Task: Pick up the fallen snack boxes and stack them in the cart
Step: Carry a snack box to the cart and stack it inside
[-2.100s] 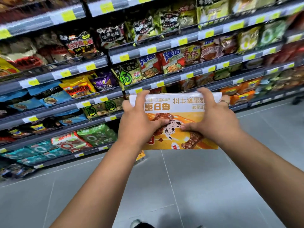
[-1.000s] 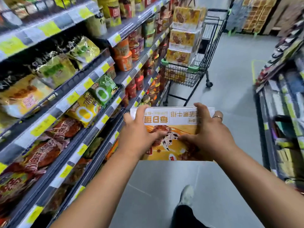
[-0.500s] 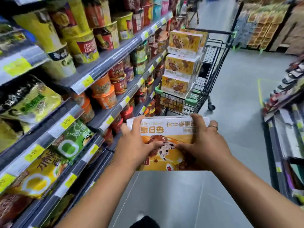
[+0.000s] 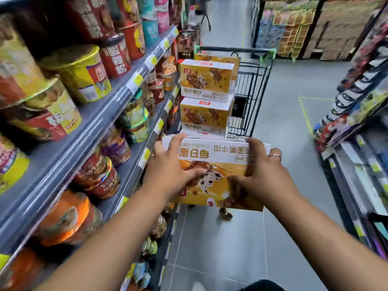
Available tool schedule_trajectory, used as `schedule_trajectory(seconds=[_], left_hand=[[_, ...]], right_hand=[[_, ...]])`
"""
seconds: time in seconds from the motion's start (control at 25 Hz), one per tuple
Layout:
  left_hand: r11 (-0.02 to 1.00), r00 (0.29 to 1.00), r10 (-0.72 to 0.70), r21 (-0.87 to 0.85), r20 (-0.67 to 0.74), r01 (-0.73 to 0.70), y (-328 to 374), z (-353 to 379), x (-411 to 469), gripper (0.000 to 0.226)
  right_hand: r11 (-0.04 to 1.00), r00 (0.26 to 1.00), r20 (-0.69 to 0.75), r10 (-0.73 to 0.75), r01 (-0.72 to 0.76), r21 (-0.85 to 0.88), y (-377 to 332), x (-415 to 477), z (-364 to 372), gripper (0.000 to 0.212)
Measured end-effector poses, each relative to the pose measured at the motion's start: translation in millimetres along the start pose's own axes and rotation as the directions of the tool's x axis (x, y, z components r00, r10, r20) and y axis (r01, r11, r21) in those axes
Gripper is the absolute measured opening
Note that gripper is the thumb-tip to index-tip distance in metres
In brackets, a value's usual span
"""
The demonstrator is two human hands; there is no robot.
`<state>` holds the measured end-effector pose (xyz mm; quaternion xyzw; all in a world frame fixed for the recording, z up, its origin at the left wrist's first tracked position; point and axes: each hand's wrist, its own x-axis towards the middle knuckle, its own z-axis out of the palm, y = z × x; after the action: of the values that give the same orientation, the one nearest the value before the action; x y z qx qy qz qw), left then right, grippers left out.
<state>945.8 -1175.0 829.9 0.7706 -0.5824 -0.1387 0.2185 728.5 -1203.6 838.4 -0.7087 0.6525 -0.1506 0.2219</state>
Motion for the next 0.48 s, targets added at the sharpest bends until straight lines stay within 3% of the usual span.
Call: schedule_trajectory(seconds=[0.16, 0.48], left_hand=[[0.999, 0.999, 0.040, 0.021, 0.018, -0.040, 13, 7, 99, 0.096], [0.997, 0.998, -0.056, 0.055, -0.031, 0.058, 38, 28, 246, 0.089]], right_hand=[[0.999, 0.998, -0.043, 0.036, -0.035, 0.027, -7, 92, -4, 0.087], [0.999, 0.999, -0.011, -0.050, 0.050, 0.019, -13, 263, -17, 0.086]])
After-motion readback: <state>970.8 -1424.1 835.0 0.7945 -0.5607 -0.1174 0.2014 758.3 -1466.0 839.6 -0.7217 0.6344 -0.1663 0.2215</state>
